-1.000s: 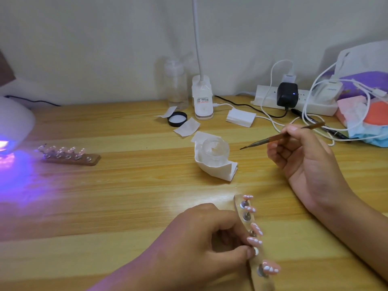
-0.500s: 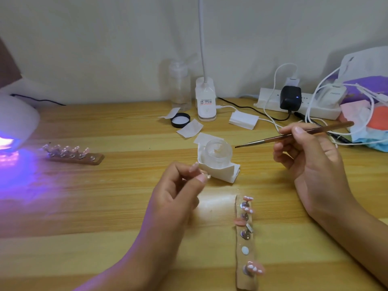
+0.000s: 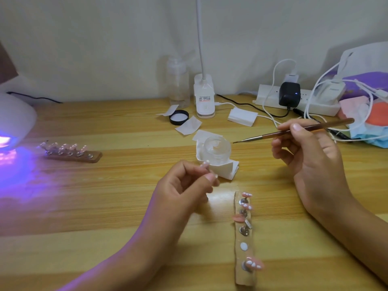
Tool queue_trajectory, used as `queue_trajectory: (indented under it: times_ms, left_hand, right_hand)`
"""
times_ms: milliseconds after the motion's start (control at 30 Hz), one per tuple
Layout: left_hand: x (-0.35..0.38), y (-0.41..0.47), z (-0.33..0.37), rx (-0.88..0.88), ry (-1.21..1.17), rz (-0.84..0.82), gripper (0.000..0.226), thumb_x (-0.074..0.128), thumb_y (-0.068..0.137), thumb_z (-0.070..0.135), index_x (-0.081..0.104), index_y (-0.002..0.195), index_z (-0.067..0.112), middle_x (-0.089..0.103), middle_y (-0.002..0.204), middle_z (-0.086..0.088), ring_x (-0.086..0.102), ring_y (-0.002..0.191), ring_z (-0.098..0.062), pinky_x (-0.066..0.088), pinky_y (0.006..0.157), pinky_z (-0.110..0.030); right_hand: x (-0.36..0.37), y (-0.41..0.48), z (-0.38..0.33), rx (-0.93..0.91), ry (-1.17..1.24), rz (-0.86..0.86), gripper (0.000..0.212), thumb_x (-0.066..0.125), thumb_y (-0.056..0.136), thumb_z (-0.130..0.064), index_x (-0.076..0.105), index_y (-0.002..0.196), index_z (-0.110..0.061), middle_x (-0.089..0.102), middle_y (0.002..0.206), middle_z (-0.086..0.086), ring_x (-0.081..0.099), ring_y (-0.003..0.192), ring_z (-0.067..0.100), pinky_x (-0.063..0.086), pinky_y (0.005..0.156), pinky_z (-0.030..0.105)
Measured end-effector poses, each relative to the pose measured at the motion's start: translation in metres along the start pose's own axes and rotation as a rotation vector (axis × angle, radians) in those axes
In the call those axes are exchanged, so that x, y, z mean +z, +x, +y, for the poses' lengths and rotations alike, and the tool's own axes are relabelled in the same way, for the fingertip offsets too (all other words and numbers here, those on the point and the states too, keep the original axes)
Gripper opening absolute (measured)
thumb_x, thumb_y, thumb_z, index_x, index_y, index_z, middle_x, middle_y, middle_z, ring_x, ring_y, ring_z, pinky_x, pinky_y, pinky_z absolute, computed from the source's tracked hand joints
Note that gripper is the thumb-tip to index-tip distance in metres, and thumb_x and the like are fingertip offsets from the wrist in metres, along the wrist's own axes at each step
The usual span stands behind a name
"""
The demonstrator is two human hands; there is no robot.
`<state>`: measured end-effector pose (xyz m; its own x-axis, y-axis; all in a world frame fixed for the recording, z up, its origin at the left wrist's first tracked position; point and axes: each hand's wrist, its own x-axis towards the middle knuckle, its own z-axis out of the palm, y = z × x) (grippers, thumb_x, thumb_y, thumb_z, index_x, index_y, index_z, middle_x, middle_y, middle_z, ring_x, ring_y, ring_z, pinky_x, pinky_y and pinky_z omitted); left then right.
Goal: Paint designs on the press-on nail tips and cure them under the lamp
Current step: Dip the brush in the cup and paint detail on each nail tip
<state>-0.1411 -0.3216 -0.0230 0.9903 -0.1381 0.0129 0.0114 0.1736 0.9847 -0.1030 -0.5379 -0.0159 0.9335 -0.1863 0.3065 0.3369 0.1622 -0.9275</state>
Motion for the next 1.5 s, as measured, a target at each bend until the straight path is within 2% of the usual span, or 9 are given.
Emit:
queue_trajectory:
  times_ms: [267, 400, 500, 733, 800, 867, 1000, 1233, 1500]
  left_hand:
    - [-0.014, 0.003, 0.003, 0.198, 0.472, -0.103, 0.011, 0.073, 0.079, 0.037, 0.07, 0.089, 0.039, 0.069, 0.088, 0.009, 0.06, 0.075, -0.003, 0.048, 0.07, -0.016]
    - [-0.02, 0.009, -0.005, 0.292, 0.8, -0.116, 0.009, 0.071, 0.079, 0.039, 0.069, 0.086, 0.045, 0.065, 0.1, 0.027, 0.053, 0.106, -0.004, 0.039, 0.086, -0.013]
    - [-0.02, 0.012, -0.009, 0.349, 0.914, -0.149, 0.013, 0.073, 0.079, 0.037, 0.065, 0.083, 0.045, 0.063, 0.104, 0.026, 0.05, 0.109, -0.005, 0.032, 0.089, -0.011]
    - [-0.02, 0.02, 0.005, 0.091, 0.093, 0.104, 0.006, 0.071, 0.075, 0.036, 0.066, 0.079, 0.037, 0.066, 0.096, 0.017, 0.062, 0.076, -0.003, 0.049, 0.067, -0.018]
    - [-0.015, 0.022, 0.007, -0.032, -0.066, 0.052, 0.009, 0.072, 0.081, 0.03, 0.065, 0.078, 0.035, 0.071, 0.091, 0.018, 0.068, 0.08, -0.009, 0.054, 0.063, -0.022]
    - [-0.011, 0.024, 0.008, -0.086, -0.18, 0.005, 0.003, 0.065, 0.082, 0.03, 0.064, 0.08, 0.031, 0.07, 0.108, 0.01, 0.072, 0.092, -0.021, 0.057, 0.064, -0.027]
    - [-0.009, 0.025, 0.013, -0.129, -0.296, -0.043, 0.008, 0.058, 0.083, 0.028, 0.064, 0.078, 0.03, 0.053, 0.137, -0.002, 0.07, 0.102, -0.036, 0.059, 0.072, -0.034]
    - [-0.014, 0.027, 0.011, -0.19, -0.315, -0.173, 0.008, 0.056, 0.088, 0.025, 0.061, 0.082, 0.028, 0.064, 0.128, 0.008, 0.067, 0.108, -0.039, 0.059, 0.08, -0.041]
    - [-0.013, 0.027, 0.005, -0.16, -0.297, -0.306, 0.013, 0.055, 0.09, 0.021, 0.065, 0.086, 0.028, 0.052, 0.142, 0.017, 0.063, 0.115, -0.038, 0.055, 0.09, -0.047]
  right_hand:
    - [0.003, -0.002, 0.001, -0.03, -0.06, -0.021, 0.016, 0.049, 0.094, -0.021, 0.064, 0.096, -0.016, 0.068, 0.08, -0.004, 0.064, 0.08, 0.014, 0.052, 0.068, 0.024]
    - [0.003, -0.002, 0.001, -0.043, -0.081, -0.047, 0.017, 0.048, 0.096, -0.02, 0.066, 0.094, -0.02, 0.069, 0.08, -0.002, 0.064, 0.08, 0.015, 0.052, 0.068, 0.024]
    - [0.003, -0.002, 0.002, -0.05, -0.078, -0.051, 0.018, 0.049, 0.095, -0.02, 0.067, 0.092, -0.022, 0.069, 0.08, -0.002, 0.064, 0.079, 0.014, 0.052, 0.067, 0.024]
    - [0.001, -0.002, 0.004, -0.078, -0.124, -0.054, 0.02, 0.049, 0.1, -0.017, 0.067, 0.096, -0.024, 0.069, 0.083, -0.003, 0.064, 0.082, 0.014, 0.053, 0.071, 0.025]
    - [0.002, -0.003, 0.005, -0.091, -0.148, -0.061, 0.017, 0.049, 0.101, -0.018, 0.065, 0.098, -0.022, 0.069, 0.084, -0.004, 0.063, 0.083, 0.015, 0.053, 0.073, 0.026]
    - [0.004, -0.005, 0.004, -0.095, -0.16, -0.078, 0.015, 0.05, 0.096, -0.025, 0.065, 0.099, -0.021, 0.068, 0.086, -0.003, 0.063, 0.084, 0.015, 0.052, 0.075, 0.027]
    - [0.007, -0.009, 0.004, -0.1, -0.211, -0.143, 0.017, 0.052, 0.093, -0.025, 0.065, 0.102, -0.017, 0.07, 0.091, -0.002, 0.066, 0.087, 0.014, 0.052, 0.074, 0.024]
    - [0.011, -0.011, 0.006, -0.074, -0.241, -0.225, 0.026, 0.056, 0.089, -0.034, 0.067, 0.102, -0.014, 0.071, 0.096, 0.0, 0.068, 0.09, 0.01, 0.05, 0.075, 0.016]
    - [0.01, -0.012, 0.004, -0.055, -0.246, -0.307, 0.018, 0.055, 0.092, -0.025, 0.068, 0.1, -0.015, 0.071, 0.096, -0.003, 0.069, 0.09, 0.01, 0.05, 0.076, 0.016]
